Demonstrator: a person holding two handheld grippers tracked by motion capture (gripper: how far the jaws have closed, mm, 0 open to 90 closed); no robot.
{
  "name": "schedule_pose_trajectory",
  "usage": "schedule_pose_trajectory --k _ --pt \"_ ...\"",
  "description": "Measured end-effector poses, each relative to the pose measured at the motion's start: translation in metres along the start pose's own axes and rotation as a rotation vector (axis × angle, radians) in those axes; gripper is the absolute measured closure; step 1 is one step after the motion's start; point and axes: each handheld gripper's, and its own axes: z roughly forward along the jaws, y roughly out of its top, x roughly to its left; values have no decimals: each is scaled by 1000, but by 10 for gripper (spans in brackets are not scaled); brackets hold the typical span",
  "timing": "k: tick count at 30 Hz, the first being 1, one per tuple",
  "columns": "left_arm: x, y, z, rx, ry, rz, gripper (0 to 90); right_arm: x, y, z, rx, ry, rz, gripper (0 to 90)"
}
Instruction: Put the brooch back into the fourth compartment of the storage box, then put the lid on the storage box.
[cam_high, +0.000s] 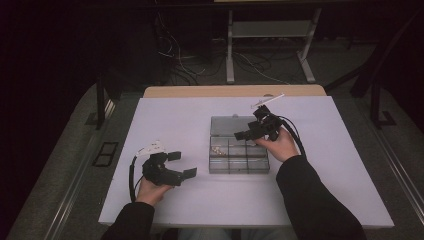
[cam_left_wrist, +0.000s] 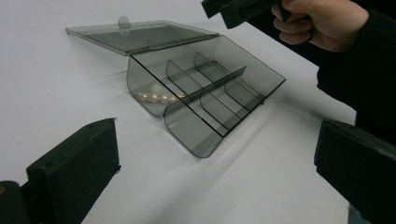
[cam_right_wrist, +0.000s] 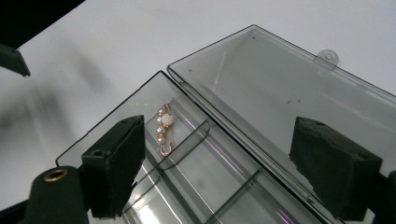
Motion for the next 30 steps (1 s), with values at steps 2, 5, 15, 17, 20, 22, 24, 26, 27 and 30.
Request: schedule_pose_trajectory --k 2,5,15,17,20,22,24,26,27,30 --pt "2 4 1 -2 1 -4 0 -2 -1 -3 -1 -5 -8 179" --pt "4 11 4 6 2 1 0 -3 -3 -7 0 -13 -4 178" --pt "9 35 12 27 8 24 0 -14 -7 -25 -40 -4 22 157" --pt "9 38 14 41 7 31 0 -16 -8 -28 -43 -3 24 157" --pt "10 41 17 53 5 39 0 -18 -9 -31 -47 -5 37 123" --pt "10 44 20 63 7 42 0 -21 -9 -33 -46 -6 40 123" --pt "11 48 22 72 4 49 0 -23 -11 -36 -46 -11 46 123" --pt "12 51 25 80 7 51 0 -26 -12 -37 -50 -9 49 122" --pt "12 52 26 84 5 54 0 -27 -12 -38 -55 -7 52 121" --pt "14 57 30 93 6 56 0 -29 -13 -40 -62 -4 58 120"
